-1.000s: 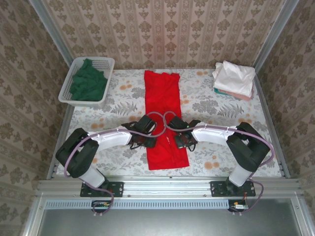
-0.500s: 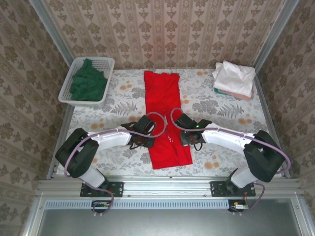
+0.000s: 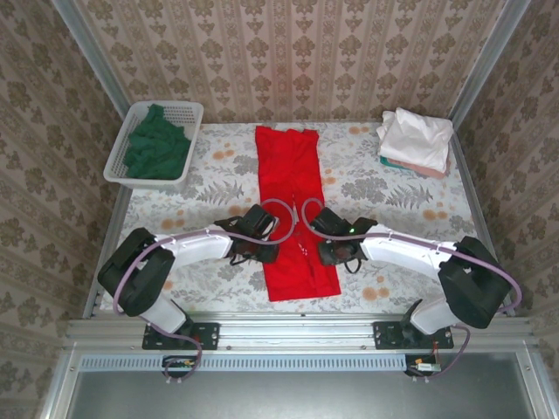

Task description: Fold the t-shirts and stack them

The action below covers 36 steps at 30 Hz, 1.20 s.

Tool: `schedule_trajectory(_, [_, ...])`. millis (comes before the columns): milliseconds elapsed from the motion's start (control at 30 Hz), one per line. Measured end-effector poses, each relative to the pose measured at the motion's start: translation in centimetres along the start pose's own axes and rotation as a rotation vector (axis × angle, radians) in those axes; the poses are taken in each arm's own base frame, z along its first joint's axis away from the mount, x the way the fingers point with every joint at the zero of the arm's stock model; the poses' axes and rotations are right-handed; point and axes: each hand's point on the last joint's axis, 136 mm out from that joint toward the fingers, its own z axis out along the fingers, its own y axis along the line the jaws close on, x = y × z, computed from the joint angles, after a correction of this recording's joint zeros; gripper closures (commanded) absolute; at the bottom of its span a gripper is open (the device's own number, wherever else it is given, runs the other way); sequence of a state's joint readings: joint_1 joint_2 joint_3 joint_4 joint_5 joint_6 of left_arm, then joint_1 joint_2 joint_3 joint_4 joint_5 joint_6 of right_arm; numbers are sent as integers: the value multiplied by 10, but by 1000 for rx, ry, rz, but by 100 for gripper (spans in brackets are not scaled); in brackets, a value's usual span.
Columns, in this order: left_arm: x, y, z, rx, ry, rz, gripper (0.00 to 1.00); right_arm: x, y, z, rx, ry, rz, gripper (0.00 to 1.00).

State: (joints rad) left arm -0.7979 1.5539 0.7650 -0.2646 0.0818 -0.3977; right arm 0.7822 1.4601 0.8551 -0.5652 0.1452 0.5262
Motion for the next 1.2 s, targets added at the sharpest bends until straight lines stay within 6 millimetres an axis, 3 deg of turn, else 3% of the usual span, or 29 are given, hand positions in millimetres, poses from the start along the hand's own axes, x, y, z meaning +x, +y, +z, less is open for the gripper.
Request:
schedule_trajectory(100, [3, -4, -11, 11, -24, 15, 33, 1, 19, 1, -40, 0, -33, 69])
schedule_trajectory(167, [5, -13, -24, 25, -57, 37, 21, 2, 21, 4, -43, 7, -32, 70])
schedule_trajectory(267, [8, -38, -43, 67, -121, 92, 20, 2, 23, 6, -58, 2, -17, 69])
schedule_trajectory(400, [26, -66, -44, 109, -118, 158, 28, 3, 23, 12, -71, 5, -1, 69])
schedule_trajectory(633, [56, -66, -14, 36, -10, 192, 36, 5, 8, 23, -65, 12, 66, 69])
schedule_trajectory(1033, [65, -67, -6, -33, -9, 209, 92, 6, 6, 32, -65, 20, 81, 68])
schedule_trajectory(1133, [68, -62, -12, -35, -19, 198, 94, 6, 6, 32, -64, 21, 80, 68])
schedule_trajectory(1200, [71, -57, -19, -34, -33, 193, 90, 6, 6, 32, -64, 21, 80, 67])
